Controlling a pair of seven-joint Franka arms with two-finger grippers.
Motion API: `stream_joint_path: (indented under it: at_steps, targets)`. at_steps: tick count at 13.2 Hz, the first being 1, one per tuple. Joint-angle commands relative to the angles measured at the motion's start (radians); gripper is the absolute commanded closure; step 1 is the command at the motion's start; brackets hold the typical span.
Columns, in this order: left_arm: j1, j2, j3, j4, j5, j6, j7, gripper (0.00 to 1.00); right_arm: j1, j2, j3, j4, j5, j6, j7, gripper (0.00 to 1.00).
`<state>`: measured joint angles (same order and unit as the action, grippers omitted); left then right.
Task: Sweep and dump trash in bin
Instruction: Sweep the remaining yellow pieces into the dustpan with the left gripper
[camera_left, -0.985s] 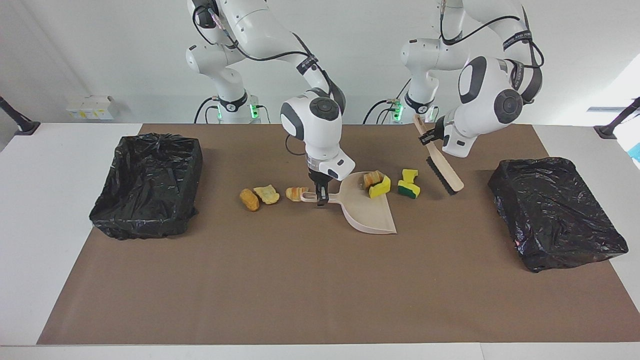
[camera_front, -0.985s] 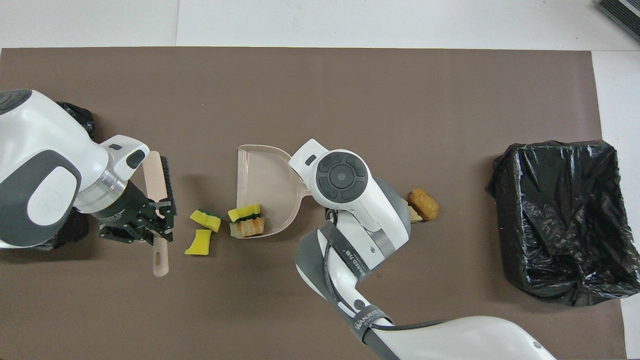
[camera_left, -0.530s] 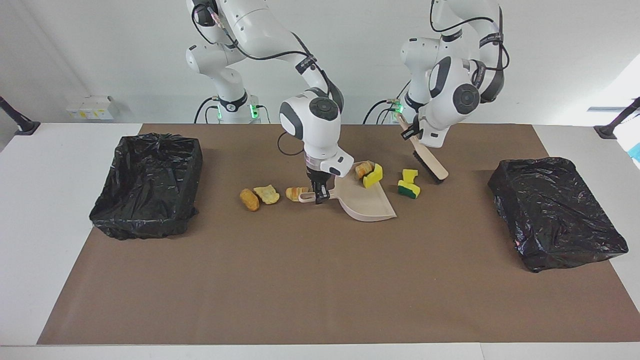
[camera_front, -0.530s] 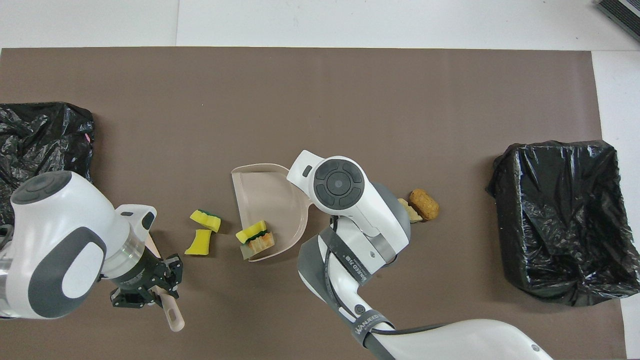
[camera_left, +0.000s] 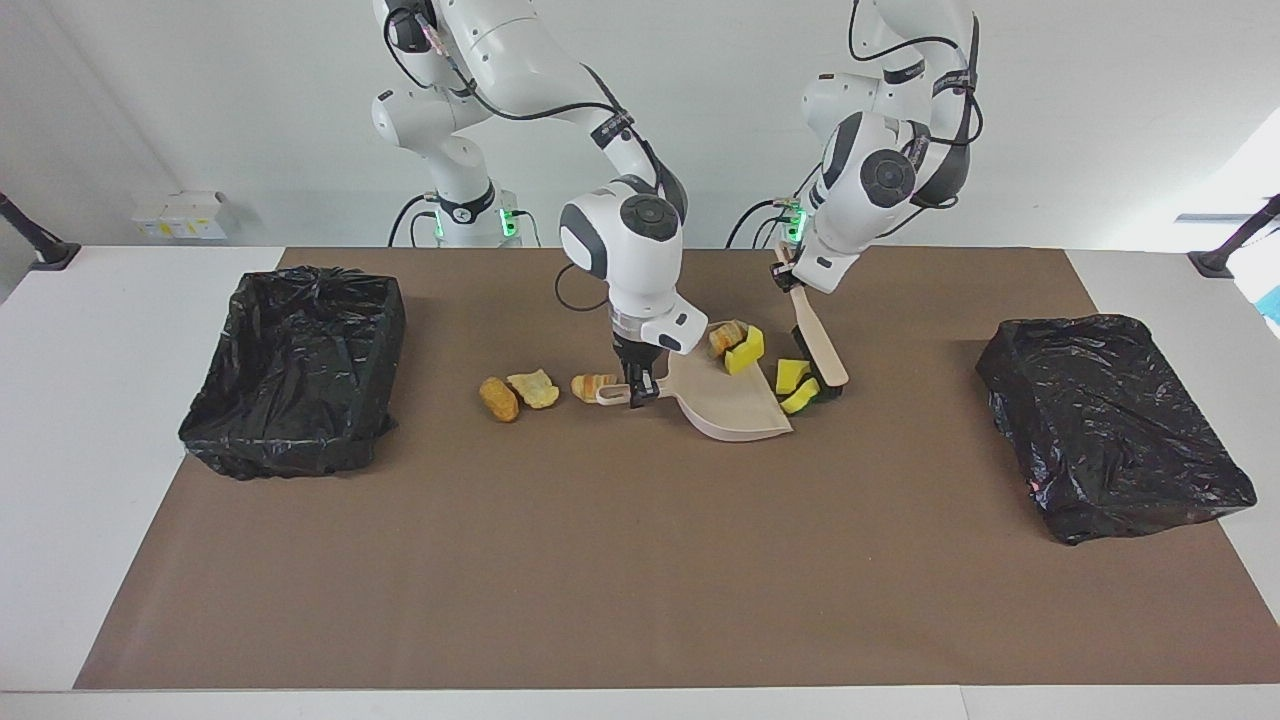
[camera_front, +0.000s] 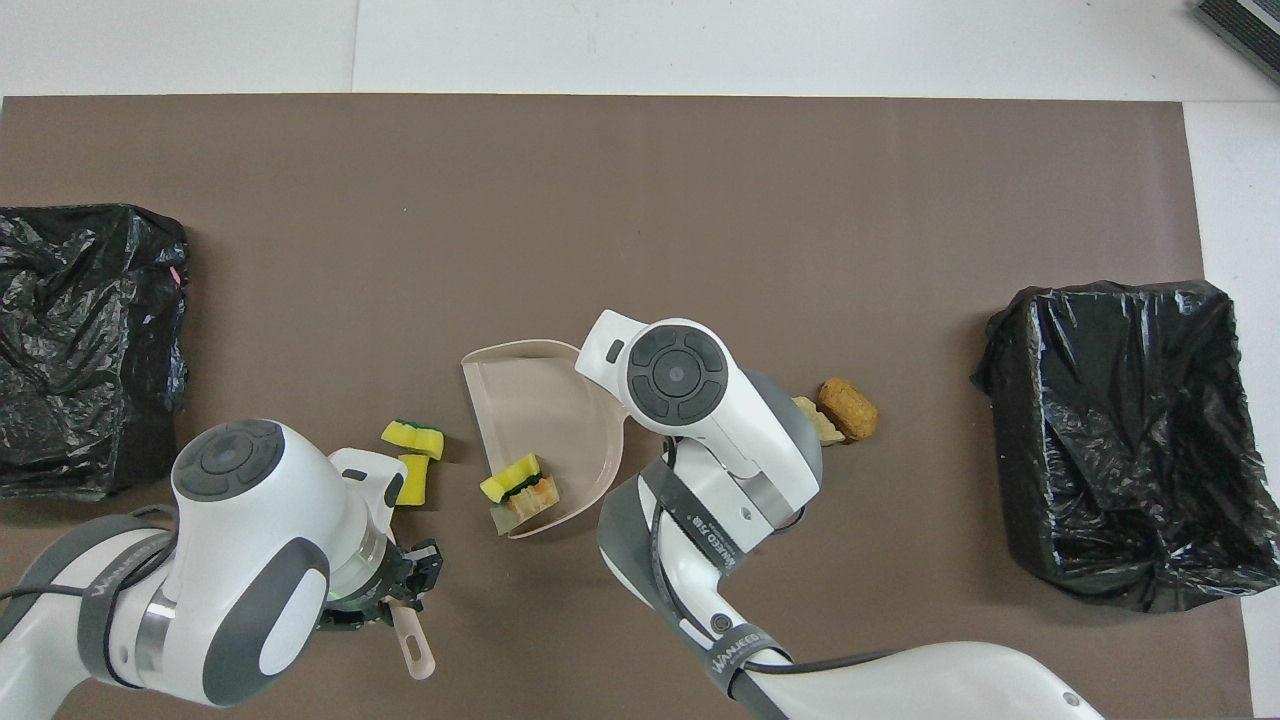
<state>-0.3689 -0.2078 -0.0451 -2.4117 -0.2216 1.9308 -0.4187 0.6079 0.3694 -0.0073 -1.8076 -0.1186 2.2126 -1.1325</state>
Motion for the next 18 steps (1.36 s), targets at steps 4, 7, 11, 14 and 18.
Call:
stream_joint_path:
  at_steps: [4,7,11,14,18]
  targets:
    - [-0.001,0.091,0.019,0.245,0.013,-0.183,0.126,1.0,0.041,-0.018,0.001,0.005,-0.052,-0.12,0.2,1.0]
    - [0.062,0.102,0.044,0.419,0.013,-0.357,0.152,1.0,0.062,-0.03,-0.002,0.007,-0.07,-0.195,0.264,1.0]
    - [0.178,0.108,0.044,0.373,0.015,-0.236,0.296,1.0,0.062,-0.04,0.001,0.005,-0.096,-0.229,0.292,1.0]
    - [0.197,0.189,0.044,0.321,0.056,-0.133,0.328,1.0,0.062,-0.04,0.003,0.005,-0.096,-0.229,0.293,1.0]
    - [0.125,0.17,0.04,0.171,0.053,-0.046,0.289,1.0,0.064,-0.03,0.004,0.004,-0.096,-0.215,0.33,1.0]
